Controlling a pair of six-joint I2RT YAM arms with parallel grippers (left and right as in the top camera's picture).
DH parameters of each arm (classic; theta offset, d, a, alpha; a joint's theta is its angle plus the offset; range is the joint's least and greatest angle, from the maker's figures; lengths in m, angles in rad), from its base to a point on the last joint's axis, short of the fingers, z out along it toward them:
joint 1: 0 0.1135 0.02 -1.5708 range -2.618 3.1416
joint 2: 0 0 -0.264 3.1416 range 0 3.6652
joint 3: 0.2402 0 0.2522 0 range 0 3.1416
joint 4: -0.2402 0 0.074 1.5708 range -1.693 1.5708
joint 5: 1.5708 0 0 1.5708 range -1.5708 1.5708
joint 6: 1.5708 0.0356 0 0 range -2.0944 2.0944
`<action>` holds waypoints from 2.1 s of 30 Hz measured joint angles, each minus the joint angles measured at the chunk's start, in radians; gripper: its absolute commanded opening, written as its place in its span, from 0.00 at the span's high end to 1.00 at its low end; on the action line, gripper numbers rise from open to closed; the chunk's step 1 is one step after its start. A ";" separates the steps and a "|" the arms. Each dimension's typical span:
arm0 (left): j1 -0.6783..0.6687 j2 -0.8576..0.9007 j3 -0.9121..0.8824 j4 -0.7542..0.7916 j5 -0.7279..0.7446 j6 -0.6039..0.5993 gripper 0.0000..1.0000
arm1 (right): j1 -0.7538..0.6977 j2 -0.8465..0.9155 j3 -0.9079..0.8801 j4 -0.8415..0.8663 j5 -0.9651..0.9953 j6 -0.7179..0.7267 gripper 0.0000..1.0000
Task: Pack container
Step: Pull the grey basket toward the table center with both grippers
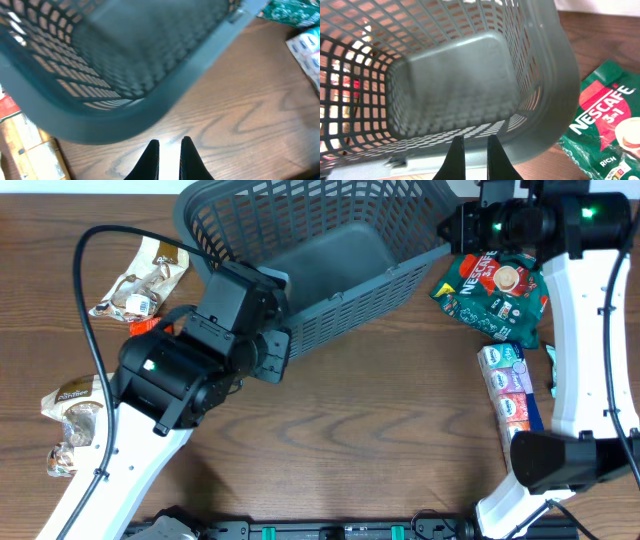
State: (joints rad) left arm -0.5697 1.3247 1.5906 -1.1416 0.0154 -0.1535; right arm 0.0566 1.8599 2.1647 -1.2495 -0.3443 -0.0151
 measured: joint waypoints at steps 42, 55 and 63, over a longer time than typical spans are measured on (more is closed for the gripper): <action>-0.034 0.152 -0.010 -0.029 0.003 0.005 0.94 | 0.014 0.122 0.010 -0.011 -0.012 -0.099 0.99; -0.035 0.161 -0.010 -0.021 -0.057 0.016 0.94 | 0.018 0.136 0.010 -0.073 -0.017 -0.115 0.99; -0.003 0.161 -0.010 0.005 -0.086 0.021 0.94 | 0.018 0.136 0.010 -0.139 -0.019 -0.125 0.99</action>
State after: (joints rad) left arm -0.5732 1.4857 1.5806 -1.1370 -0.0704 -0.1329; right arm 0.0742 1.9961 2.1742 -1.3888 -0.3637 -0.1402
